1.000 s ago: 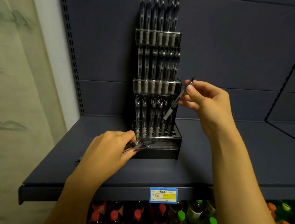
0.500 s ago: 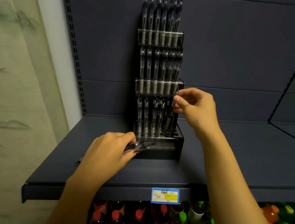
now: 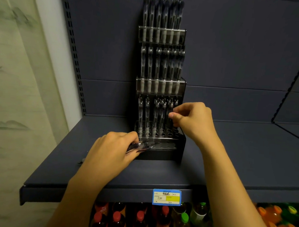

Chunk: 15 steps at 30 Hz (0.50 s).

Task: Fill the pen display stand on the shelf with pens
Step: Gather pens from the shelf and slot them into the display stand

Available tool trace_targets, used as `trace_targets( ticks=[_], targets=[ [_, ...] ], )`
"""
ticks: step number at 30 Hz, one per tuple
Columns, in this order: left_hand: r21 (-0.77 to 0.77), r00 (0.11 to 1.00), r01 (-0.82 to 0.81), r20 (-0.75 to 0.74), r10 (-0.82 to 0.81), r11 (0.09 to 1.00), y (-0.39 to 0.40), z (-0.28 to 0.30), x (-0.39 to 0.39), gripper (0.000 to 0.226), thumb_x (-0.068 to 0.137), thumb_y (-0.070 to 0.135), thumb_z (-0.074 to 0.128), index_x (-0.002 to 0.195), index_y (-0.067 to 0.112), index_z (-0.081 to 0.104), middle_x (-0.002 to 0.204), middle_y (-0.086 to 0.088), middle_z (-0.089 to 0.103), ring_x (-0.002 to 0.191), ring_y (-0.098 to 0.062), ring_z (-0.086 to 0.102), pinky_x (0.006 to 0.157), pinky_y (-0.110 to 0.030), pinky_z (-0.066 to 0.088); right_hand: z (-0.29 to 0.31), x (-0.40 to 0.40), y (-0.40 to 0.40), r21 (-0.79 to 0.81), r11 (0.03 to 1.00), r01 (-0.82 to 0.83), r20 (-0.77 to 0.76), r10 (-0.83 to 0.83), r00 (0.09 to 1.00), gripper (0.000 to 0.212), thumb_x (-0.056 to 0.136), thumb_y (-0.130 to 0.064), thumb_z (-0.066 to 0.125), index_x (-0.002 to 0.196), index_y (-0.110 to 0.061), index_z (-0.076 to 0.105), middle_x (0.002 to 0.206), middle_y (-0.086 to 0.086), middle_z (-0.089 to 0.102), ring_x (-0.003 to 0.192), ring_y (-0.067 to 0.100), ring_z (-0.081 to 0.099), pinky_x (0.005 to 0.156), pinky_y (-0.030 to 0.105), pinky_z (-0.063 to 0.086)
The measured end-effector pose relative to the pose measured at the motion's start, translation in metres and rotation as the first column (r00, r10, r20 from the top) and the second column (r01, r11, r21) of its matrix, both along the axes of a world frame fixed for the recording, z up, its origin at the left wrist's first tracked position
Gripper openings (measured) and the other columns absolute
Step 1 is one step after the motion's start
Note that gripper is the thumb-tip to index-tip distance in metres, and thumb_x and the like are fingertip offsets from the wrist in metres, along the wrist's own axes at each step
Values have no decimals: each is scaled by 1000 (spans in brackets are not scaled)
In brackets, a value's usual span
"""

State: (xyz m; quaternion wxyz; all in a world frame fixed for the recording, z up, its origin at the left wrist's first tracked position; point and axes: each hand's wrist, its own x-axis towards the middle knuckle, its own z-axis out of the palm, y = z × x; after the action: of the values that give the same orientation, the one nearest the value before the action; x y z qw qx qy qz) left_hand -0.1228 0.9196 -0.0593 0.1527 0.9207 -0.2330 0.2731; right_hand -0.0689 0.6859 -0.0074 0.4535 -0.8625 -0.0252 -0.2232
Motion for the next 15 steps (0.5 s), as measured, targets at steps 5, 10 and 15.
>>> trace_targets(
  ticks=[5, 10, 15],
  targets=[
    [-41, 1000, 8, 15, -8, 999, 0, 3, 2, 15, 82, 32, 75, 84, 26, 61, 67, 13, 55, 60, -9, 53, 51, -16, 30, 5, -13, -3, -113, 993, -28, -55, 22, 998, 26, 82, -32, 84, 100, -16, 75, 85, -1, 73, 79, 12, 71, 78, 25, 58],
    [-86, 1000, 17, 17, -16, 996, 0, 6, 6, 16, 83, 32, 76, 83, 26, 61, 66, 13, 54, 61, -10, 55, 52, -30, 44, 16, -34, 0, -128, 984, -124, -88, 113, 990, 28, 76, -38, 87, 94, -22, 74, 82, -6, 73, 77, 6, 70, 72, 19, 56],
    [-121, 1000, 16, 18, -14, 993, -1, 9, 9, 18, 80, 27, 78, 82, 26, 60, 63, 15, 49, 61, -12, 55, 53, -35, 46, 22, -52, 6, -175, 898, -405, -244, 359, 901, 38, 66, -37, 93, 98, -27, 76, 85, -6, 74, 77, 7, 72, 72, 22, 60]
  ],
)
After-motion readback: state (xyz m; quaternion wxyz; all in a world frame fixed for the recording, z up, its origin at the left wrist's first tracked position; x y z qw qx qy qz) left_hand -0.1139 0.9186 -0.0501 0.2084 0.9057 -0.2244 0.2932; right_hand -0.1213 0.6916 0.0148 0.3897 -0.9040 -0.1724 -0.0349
